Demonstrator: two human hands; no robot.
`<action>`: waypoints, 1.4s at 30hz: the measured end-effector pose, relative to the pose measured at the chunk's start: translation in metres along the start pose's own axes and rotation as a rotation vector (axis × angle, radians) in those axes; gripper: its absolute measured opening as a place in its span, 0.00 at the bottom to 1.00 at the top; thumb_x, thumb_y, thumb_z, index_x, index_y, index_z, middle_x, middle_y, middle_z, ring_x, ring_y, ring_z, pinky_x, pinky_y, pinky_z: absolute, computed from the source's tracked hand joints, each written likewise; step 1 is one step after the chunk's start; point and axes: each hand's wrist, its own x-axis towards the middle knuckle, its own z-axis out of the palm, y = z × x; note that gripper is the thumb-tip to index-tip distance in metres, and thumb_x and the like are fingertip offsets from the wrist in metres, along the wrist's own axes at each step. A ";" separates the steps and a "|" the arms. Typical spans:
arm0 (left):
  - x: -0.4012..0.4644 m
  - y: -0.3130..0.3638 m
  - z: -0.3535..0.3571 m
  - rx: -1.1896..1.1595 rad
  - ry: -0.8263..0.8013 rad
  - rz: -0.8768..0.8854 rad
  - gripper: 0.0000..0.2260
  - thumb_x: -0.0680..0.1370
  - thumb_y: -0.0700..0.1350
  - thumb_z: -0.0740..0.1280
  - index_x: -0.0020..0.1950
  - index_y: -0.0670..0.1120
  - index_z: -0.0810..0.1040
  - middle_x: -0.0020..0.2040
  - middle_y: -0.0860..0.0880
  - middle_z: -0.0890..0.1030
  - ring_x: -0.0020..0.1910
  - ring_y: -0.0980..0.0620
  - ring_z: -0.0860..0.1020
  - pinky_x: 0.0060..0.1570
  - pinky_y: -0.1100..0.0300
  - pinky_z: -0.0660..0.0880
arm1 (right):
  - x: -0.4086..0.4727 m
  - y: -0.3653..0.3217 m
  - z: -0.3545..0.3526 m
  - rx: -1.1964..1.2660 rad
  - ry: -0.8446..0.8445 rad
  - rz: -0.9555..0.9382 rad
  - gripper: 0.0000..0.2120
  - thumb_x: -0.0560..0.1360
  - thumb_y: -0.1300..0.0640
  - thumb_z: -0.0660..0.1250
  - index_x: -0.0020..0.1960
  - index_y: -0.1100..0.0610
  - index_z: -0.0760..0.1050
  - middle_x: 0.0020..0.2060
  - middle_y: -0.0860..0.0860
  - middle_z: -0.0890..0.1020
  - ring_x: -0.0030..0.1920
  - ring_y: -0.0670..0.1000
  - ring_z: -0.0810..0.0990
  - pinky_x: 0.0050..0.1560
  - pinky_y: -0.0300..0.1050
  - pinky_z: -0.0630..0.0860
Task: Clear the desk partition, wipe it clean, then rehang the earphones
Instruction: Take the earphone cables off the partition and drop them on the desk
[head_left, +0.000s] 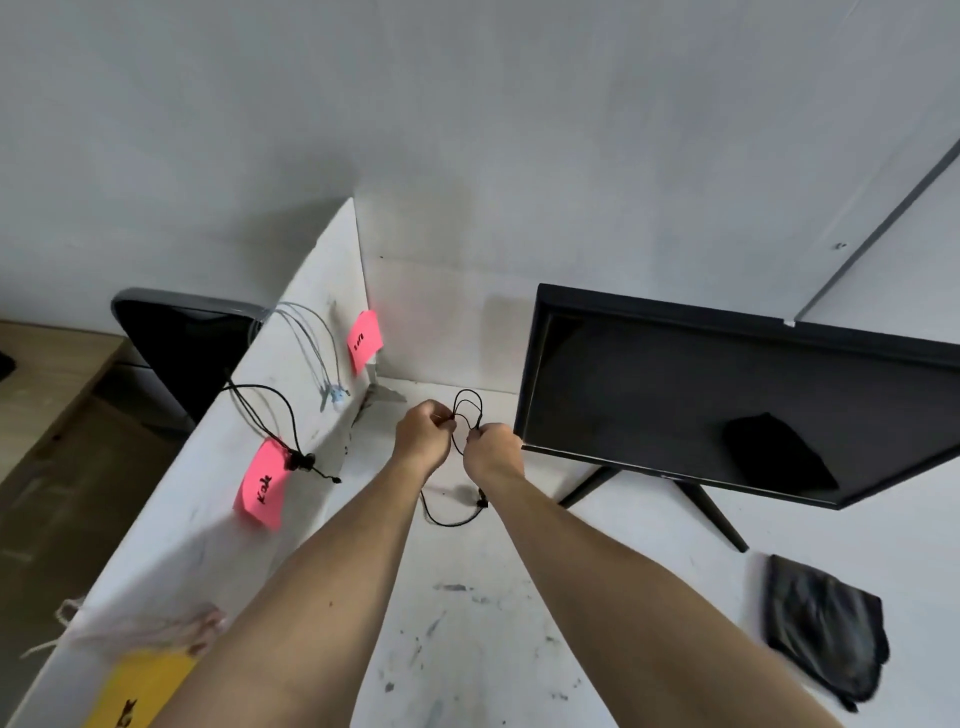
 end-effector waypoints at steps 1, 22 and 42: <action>0.005 -0.001 0.003 0.019 0.002 -0.003 0.07 0.77 0.41 0.68 0.54 0.43 0.81 0.52 0.44 0.84 0.54 0.44 0.80 0.54 0.57 0.75 | 0.004 0.000 0.002 -0.006 0.000 0.018 0.15 0.82 0.53 0.58 0.58 0.60 0.79 0.58 0.59 0.80 0.57 0.60 0.80 0.50 0.46 0.74; -0.021 0.029 -0.019 0.186 -0.132 -0.012 0.18 0.78 0.39 0.60 0.67 0.44 0.76 0.67 0.45 0.77 0.67 0.46 0.73 0.65 0.59 0.68 | -0.031 -0.017 -0.031 -0.114 -0.192 0.038 0.04 0.75 0.63 0.59 0.49 0.59 0.70 0.48 0.54 0.74 0.45 0.54 0.73 0.39 0.41 0.70; -0.110 0.165 -0.187 0.110 0.107 0.247 0.10 0.78 0.40 0.61 0.51 0.49 0.82 0.52 0.51 0.82 0.54 0.51 0.79 0.51 0.63 0.71 | -0.132 -0.136 -0.089 -0.146 -0.135 -0.412 0.15 0.78 0.61 0.60 0.60 0.64 0.78 0.51 0.56 0.81 0.49 0.58 0.79 0.50 0.47 0.77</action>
